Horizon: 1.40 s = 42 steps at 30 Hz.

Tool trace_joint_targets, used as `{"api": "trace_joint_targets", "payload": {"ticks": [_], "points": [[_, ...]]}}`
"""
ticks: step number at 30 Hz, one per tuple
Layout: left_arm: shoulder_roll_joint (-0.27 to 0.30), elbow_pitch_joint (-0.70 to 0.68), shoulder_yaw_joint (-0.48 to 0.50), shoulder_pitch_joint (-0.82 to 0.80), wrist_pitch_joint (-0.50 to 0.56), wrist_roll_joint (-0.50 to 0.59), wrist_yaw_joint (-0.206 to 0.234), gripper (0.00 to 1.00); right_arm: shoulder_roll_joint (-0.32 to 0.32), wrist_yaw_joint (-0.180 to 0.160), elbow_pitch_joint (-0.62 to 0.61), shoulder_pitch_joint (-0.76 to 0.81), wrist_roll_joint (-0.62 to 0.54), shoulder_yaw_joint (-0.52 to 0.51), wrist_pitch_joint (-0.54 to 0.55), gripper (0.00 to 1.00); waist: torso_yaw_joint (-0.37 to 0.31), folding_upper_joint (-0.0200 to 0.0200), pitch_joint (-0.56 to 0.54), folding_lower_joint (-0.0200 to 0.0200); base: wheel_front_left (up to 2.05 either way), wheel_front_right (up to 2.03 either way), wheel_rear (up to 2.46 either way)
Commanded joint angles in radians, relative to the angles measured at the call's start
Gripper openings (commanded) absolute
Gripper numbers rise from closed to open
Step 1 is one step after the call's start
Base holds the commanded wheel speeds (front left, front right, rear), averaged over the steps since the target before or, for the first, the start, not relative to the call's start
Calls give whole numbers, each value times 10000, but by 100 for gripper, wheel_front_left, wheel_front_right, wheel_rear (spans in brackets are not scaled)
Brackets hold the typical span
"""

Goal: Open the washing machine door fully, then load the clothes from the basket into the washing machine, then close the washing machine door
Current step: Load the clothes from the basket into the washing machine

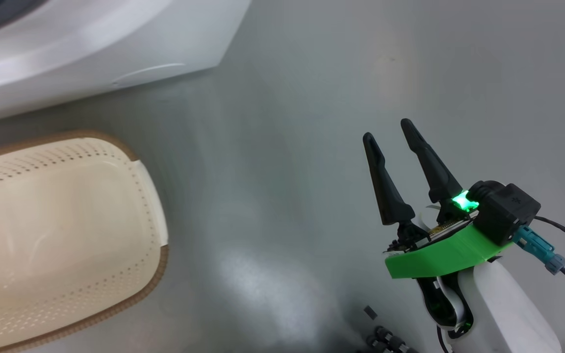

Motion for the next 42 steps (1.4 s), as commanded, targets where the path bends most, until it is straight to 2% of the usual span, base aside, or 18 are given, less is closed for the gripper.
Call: {"api": "trace_joint_targets", "payload": {"ticks": [1, 2, 6, 13, 17, 21, 33, 37, 42], "points": [[440, -103, 130, -300, -83, 69, 7, 40, 29, 75, -263, 381, 80, 195, -80, 100, -230, -1, 216, -1, 0, 0, 0], [409, -30, 98, -338, -104, 66, 7, 100, 29, 75, -265, 398, 82, 207, -80, 100, -243, -1, 224, -1, 0, 0, 0], [225, 473, -266, -451, 30, 205, 6, 100, 29, 75, -222, 424, 105, 244, -80, 100, -250, -1, 179, -1, 0, 0, 0], [-202, 1855, -963, -552, 1945, 405, 29, 100, 29, 75, -40, 284, 191, 384, -80, 100, -270, -1, -87, -1, 0, 0, 0], [-296, 2145, -1058, -560, 2248, 306, 20, 100, 29, 75, 19, 280, 180, 346, -80, 100, -248, -1, -194, -1, 0, 0, 0], [-385, 2134, -1077, -437, 2054, 133, 12, 100, 29, 75, 57, 256, 183, 278, -80, 100, -150, -1, -310, -1, 0, 0, 0], [-475, 1079, -1498, 1355, 333, -728, 7, 100, 30, 75, 422, 17, 108, -25, -80, 100, 605, -1, -1368, -1, 0, 0, 0], [-577, 1127, -1559, 1804, 316, -1038, 7, 100, 30, 75, 612, -41, 84, 5, -80, 100, 759, -1, -1671, -1, 0, 0, 0], [-648, 1063, -1920, 2411, 781, -1476, 7, 100, 30, 75, 879, -83, 100, 62, -80, 100, 846, -1, -2097, -1, 0, 0, 0]]}}
